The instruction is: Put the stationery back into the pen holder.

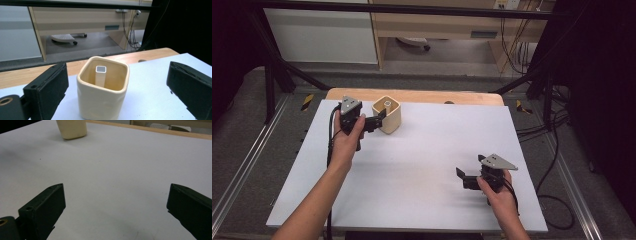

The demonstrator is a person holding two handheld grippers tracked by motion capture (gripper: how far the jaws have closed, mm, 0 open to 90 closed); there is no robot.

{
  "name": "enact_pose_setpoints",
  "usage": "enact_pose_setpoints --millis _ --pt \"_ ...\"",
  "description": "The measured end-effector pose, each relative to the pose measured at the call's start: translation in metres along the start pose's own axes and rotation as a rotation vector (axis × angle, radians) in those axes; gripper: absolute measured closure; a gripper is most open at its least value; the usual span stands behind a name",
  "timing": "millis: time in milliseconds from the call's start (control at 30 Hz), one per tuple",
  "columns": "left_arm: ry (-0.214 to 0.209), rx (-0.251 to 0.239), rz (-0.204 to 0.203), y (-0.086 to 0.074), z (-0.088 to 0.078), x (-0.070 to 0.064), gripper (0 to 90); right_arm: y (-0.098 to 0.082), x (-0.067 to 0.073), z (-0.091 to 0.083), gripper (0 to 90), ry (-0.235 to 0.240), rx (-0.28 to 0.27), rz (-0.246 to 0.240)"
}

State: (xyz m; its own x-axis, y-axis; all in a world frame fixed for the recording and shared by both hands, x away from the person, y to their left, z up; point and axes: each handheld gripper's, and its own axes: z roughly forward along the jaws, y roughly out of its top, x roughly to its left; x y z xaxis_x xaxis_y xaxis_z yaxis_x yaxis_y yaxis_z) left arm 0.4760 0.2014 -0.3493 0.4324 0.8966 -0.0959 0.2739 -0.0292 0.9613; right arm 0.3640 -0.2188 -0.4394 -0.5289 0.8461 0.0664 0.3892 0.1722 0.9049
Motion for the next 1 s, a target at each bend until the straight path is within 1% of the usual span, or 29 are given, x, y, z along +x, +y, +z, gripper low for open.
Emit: enact_pose_setpoints --millis 133,333,400,533,733,900,1000 --pt "0.004 -0.003 -0.008 0.002 -0.009 0.004 3.9 0.0 0.0 -0.001 2.3 0.001 -0.001 0.001" --pt "-0.006 -0.006 -0.004 0.006 -0.023 0.01 3.9 0.0 -0.001 -0.002 2.3 0.0 -0.003 0.003" --pt "-0.007 -0.004 -0.009 0.007 -0.028 0.013 3.9 0.0 -0.001 -0.001 2.3 0.0 -0.001 0.003" --pt "-0.004 -0.007 -0.022 0.008 -0.036 0.019 3.9 0.0 -0.001 -0.001 2.3 0.001 0.0 0.002" --pt "0.009 -0.007 -0.03 0.009 -0.051 0.028 3.9 0.0 -0.001 -0.001 2.3 -0.001 0.0 0.003" --pt "0.013 -0.006 -0.034 0.011 -0.063 0.032 3.9 0.0 -0.001 -0.001 2.3 -0.002 0.002 0.003" --pt "0.013 0.003 -0.032 0.012 -0.069 0.032 3.9 0.0 -0.001 -0.001 2.3 -0.001 0.001 0.001"
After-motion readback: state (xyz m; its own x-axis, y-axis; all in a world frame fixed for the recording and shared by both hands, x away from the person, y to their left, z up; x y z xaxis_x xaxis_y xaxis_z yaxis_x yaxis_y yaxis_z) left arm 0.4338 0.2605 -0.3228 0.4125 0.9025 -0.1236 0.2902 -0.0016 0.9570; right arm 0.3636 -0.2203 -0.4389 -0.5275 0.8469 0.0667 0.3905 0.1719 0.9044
